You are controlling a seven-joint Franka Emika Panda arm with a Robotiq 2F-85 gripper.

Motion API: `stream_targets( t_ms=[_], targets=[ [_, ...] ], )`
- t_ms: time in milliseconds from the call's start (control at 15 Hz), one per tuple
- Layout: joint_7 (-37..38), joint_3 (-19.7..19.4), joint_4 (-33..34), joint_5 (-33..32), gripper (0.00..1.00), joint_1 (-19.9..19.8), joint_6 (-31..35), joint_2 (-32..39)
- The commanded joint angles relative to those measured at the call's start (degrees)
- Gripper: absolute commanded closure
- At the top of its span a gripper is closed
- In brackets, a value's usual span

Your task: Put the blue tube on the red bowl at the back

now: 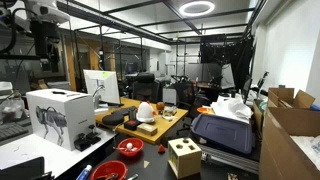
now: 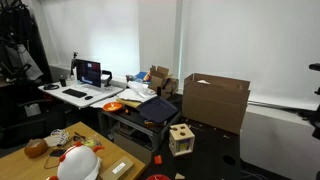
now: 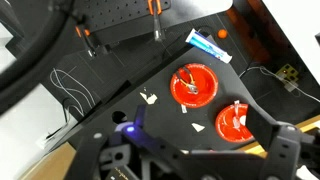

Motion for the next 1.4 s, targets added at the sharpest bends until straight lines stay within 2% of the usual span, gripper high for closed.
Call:
stream_targets(
  t_ms=[0, 1333],
  targets=[
    [0.2, -0.27, 0.09, -0.23, 0.0, 0.33, -0.05, 0.14],
    [-0.92, -0.53, 0.05, -0.37, 0.0, 0.8, 0.03, -0.01]
  ],
)
